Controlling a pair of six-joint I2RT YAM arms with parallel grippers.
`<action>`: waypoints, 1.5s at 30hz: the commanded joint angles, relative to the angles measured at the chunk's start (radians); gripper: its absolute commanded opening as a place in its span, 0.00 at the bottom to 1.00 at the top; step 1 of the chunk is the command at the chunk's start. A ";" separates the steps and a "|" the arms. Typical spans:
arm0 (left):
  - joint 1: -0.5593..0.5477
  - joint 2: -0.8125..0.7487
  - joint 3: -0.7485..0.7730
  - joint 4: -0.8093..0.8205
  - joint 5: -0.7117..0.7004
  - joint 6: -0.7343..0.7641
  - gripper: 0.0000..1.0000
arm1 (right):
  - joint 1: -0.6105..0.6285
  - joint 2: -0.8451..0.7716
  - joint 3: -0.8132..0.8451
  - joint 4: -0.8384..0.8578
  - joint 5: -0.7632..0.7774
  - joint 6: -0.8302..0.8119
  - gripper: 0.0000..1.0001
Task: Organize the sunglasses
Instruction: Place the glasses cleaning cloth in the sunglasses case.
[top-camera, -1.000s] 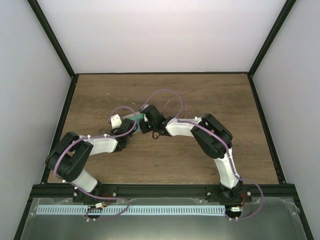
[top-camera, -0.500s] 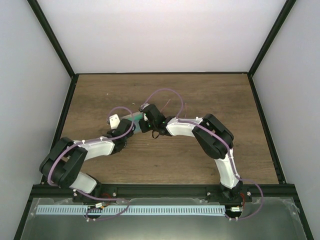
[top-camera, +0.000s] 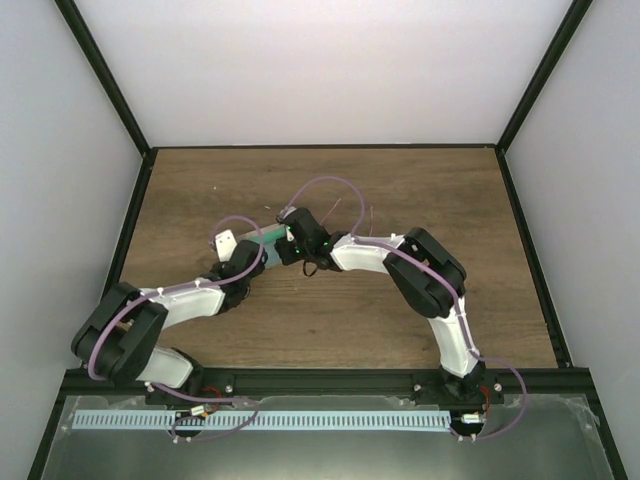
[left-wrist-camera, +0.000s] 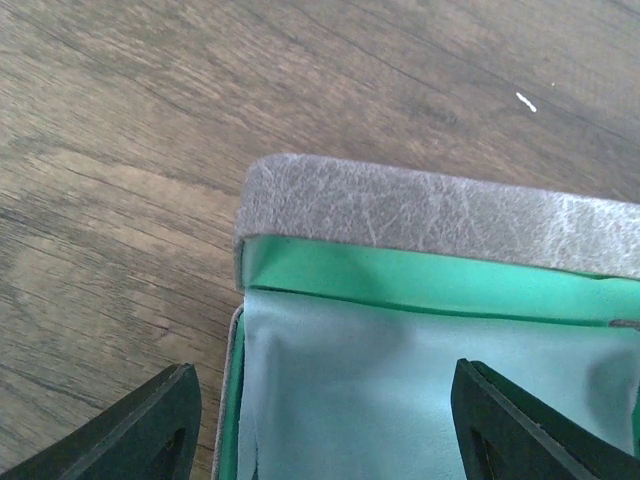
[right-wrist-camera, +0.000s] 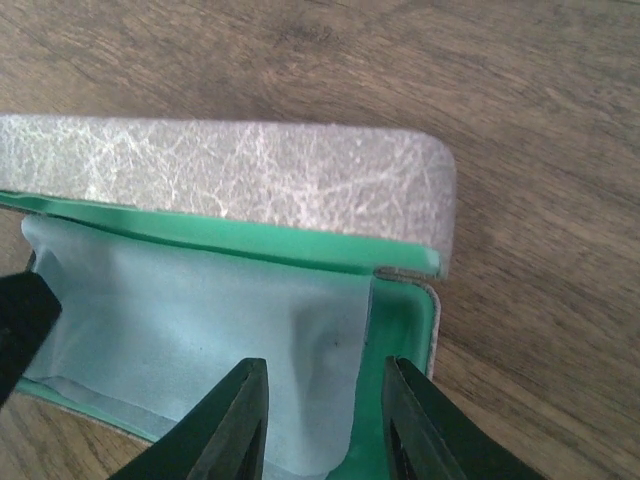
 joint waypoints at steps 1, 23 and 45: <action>-0.002 0.025 0.006 0.037 0.006 -0.006 0.70 | 0.007 0.028 0.057 -0.021 0.010 -0.004 0.33; 0.001 -0.028 0.001 0.157 0.141 0.046 0.04 | 0.009 0.009 0.055 0.034 -0.084 0.017 0.03; 0.013 0.247 0.129 0.185 0.219 0.073 0.04 | -0.003 -0.150 -0.125 0.101 0.024 0.040 0.03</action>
